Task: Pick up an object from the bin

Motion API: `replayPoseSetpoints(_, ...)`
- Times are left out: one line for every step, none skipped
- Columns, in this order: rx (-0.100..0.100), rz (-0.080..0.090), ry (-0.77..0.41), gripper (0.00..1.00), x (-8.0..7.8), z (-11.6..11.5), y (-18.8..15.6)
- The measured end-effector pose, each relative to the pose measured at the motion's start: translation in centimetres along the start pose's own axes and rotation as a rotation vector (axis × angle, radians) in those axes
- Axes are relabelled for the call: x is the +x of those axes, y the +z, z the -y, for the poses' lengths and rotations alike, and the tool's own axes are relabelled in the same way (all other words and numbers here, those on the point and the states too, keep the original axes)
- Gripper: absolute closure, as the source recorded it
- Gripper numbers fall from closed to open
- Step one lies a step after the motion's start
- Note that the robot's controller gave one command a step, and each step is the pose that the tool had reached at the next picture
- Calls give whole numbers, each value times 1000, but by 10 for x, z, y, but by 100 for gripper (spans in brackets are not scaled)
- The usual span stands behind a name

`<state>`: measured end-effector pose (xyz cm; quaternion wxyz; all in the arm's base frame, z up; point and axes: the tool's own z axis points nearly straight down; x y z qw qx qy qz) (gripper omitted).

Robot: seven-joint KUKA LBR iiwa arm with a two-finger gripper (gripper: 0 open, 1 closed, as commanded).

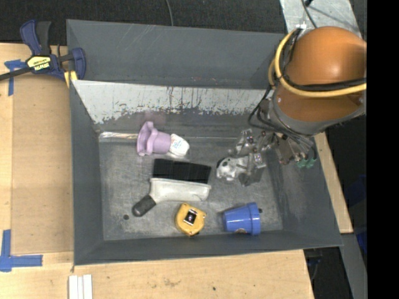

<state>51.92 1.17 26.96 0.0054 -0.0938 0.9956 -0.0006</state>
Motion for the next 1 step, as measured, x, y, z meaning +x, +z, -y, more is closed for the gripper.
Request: replayPoseSetpoints(0,0,0,100,0,0,1)
